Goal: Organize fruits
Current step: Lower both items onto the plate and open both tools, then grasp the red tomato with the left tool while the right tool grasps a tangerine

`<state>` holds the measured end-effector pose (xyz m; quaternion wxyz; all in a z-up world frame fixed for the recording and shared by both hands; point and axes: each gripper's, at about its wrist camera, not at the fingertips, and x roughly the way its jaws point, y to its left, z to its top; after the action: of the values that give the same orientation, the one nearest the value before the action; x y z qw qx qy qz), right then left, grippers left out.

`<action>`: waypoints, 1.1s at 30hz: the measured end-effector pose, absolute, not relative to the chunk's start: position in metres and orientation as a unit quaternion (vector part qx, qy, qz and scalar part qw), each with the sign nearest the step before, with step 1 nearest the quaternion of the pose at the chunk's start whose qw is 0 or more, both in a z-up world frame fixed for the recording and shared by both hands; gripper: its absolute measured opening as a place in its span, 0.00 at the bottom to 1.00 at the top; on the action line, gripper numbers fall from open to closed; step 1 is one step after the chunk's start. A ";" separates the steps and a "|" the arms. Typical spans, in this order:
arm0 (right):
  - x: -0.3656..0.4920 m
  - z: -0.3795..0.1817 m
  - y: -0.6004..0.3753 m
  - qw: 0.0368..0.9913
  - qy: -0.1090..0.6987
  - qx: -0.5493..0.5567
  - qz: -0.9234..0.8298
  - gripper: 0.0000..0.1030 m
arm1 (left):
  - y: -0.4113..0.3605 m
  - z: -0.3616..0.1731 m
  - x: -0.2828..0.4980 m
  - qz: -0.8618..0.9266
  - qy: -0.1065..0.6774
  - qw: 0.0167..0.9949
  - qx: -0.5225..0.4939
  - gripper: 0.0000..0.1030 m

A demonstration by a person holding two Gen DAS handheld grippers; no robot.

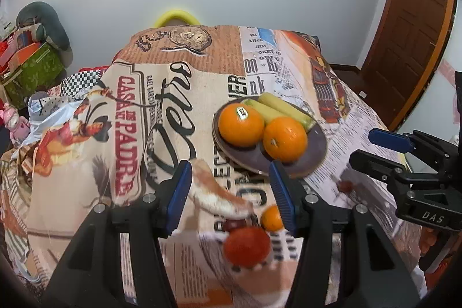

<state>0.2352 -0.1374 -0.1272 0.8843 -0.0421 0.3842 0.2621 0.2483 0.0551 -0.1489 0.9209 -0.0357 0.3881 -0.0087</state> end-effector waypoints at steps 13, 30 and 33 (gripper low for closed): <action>0.186 -0.147 -0.139 0.882 0.401 -0.056 0.240 0.53 | 0.048 -0.174 0.206 -0.013 0.428 0.903 -0.036 0.54; 0.198 -0.198 -0.127 0.851 0.460 -0.054 0.247 0.53 | 0.038 -0.239 0.218 -0.034 0.487 0.871 -0.056 0.54; 0.202 -0.205 -0.125 0.848 0.464 -0.052 0.251 0.53 | 0.040 -0.242 0.221 -0.031 0.483 0.873 -0.058 0.54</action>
<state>0.2018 -0.1246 -0.2048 0.8481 -0.0517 0.4639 0.2506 0.2211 0.0399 -0.2415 0.8732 -0.0582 0.4829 -0.0308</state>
